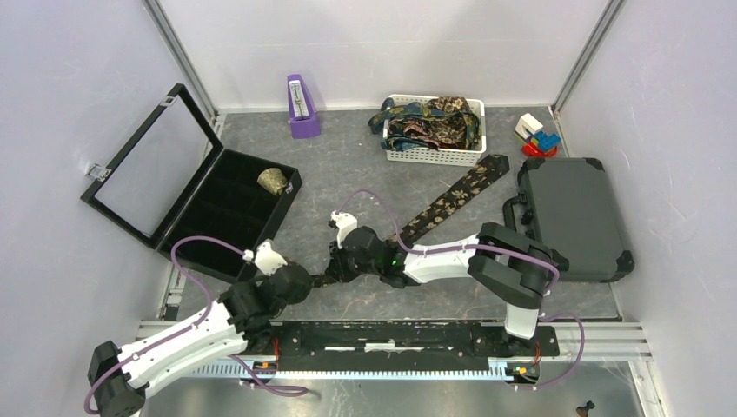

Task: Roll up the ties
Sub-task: Roll the tie at the center of the board.

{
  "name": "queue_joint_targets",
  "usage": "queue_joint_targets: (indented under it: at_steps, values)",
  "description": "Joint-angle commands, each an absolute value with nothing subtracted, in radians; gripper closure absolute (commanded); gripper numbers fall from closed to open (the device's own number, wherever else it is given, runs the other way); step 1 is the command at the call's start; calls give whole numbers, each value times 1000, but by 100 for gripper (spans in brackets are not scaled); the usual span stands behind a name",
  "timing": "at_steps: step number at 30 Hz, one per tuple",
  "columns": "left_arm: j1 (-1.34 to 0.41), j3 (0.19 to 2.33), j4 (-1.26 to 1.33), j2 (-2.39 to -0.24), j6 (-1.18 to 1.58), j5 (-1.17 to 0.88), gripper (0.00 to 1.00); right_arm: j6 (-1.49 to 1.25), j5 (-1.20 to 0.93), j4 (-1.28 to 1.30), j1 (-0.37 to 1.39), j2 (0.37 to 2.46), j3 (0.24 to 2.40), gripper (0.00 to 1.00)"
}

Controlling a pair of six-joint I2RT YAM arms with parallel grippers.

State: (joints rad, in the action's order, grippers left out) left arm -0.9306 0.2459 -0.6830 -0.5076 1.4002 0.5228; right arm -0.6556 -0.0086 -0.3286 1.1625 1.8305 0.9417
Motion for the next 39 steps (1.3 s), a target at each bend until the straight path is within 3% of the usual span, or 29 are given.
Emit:
queue_joint_targets:
  at_steps: [1, 15, 29, 39]
  values:
    - [-924, 276, -720, -492, 1361, 575, 98, -681, -39, -373, 1175, 1873, 985, 86]
    - [-925, 324, -748, -489, 1336, 575, 98, -696, -73, -396, 1195, 1976, 1037, 88]
    - [-925, 385, -841, -513, 1317, 601, 98, -634, -6, -282, 1192, 1861, 1062, 88]
    - [-924, 405, -857, -520, 1310, 607, 98, -647, -19, -298, 1192, 1936, 1086, 88]
